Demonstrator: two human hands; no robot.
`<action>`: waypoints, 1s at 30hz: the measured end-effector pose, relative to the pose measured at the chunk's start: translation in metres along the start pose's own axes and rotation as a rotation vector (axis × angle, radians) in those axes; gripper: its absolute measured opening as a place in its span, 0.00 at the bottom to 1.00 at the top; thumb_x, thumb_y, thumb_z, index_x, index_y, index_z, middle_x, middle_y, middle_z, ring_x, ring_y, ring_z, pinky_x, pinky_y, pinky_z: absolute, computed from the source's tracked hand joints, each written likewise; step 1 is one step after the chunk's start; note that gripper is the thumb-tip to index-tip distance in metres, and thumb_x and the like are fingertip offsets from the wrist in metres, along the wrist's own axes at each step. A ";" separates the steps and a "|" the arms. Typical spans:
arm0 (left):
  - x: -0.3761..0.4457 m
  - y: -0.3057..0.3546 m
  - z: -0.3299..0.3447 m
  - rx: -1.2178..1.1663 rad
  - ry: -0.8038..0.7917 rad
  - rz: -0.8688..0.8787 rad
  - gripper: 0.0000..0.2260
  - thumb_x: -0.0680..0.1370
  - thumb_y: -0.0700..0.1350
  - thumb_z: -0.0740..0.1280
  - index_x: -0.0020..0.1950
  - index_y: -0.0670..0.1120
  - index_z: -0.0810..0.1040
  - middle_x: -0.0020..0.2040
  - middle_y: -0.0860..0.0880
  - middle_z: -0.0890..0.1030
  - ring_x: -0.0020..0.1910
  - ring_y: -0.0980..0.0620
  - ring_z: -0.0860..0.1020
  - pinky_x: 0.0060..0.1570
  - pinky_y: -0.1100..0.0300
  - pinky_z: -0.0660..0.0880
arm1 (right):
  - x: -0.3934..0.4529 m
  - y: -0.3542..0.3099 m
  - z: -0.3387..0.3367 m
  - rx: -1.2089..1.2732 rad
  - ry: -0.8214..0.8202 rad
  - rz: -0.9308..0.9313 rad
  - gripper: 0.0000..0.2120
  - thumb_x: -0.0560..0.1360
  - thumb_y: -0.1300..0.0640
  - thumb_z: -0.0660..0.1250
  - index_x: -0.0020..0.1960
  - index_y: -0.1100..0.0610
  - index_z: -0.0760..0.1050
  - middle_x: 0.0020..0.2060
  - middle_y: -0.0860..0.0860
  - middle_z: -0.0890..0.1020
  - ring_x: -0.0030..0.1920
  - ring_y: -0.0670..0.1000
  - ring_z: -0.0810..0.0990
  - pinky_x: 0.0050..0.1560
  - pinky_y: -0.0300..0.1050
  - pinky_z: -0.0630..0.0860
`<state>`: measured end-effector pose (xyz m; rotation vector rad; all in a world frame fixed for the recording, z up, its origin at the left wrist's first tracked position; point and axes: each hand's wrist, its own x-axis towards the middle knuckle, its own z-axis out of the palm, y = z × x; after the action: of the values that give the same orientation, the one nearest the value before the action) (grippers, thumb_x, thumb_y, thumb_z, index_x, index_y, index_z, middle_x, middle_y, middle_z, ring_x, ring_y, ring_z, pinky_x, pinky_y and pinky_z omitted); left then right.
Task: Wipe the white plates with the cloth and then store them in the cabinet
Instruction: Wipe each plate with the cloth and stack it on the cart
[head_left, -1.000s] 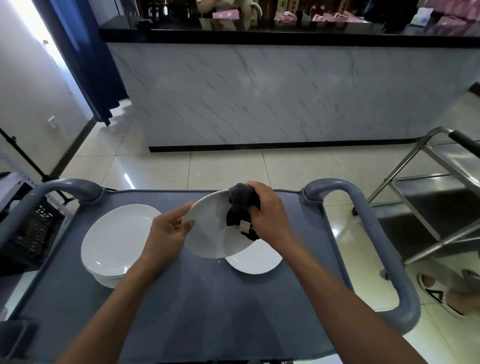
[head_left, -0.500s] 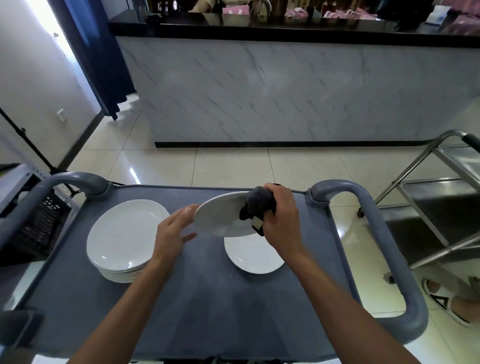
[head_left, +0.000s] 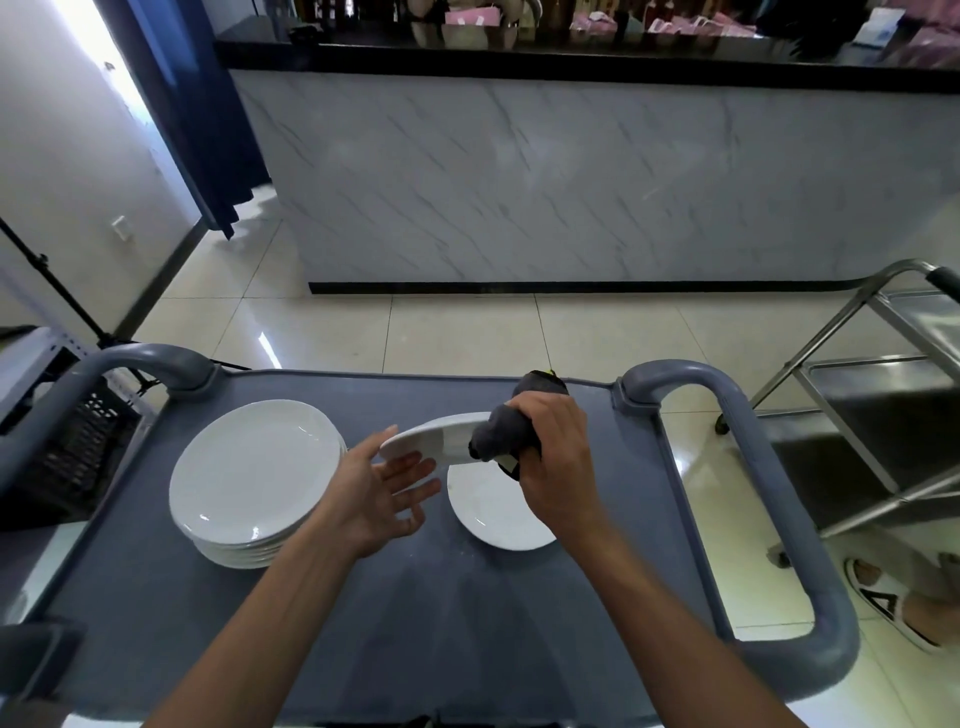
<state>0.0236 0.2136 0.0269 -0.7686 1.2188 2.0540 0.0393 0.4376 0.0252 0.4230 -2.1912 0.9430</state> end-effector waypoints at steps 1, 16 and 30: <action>0.000 0.000 0.001 -0.047 -0.003 0.008 0.17 0.75 0.54 0.70 0.54 0.42 0.80 0.53 0.44 0.85 0.45 0.42 0.86 0.42 0.54 0.73 | -0.002 0.001 0.000 -0.001 -0.009 -0.008 0.15 0.72 0.65 0.63 0.58 0.54 0.73 0.51 0.51 0.79 0.51 0.58 0.77 0.53 0.59 0.74; -0.002 0.015 -0.008 -0.337 -0.089 0.140 0.13 0.82 0.34 0.60 0.65 0.30 0.73 0.59 0.36 0.83 0.58 0.42 0.82 0.46 0.50 0.84 | -0.023 0.022 -0.005 -0.107 -0.167 -0.170 0.14 0.78 0.65 0.65 0.63 0.59 0.78 0.61 0.52 0.78 0.61 0.54 0.76 0.58 0.57 0.73; 0.004 0.013 -0.010 -0.239 -0.108 0.282 0.12 0.83 0.37 0.61 0.65 0.37 0.75 0.59 0.41 0.84 0.56 0.45 0.84 0.44 0.53 0.83 | -0.030 0.030 -0.015 -0.141 -0.242 -0.093 0.25 0.68 0.73 0.71 0.64 0.60 0.79 0.63 0.55 0.78 0.62 0.57 0.77 0.61 0.56 0.73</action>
<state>0.0131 0.2010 0.0271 -0.6095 1.0836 2.4719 0.0518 0.4690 -0.0042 0.5923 -2.4146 0.7122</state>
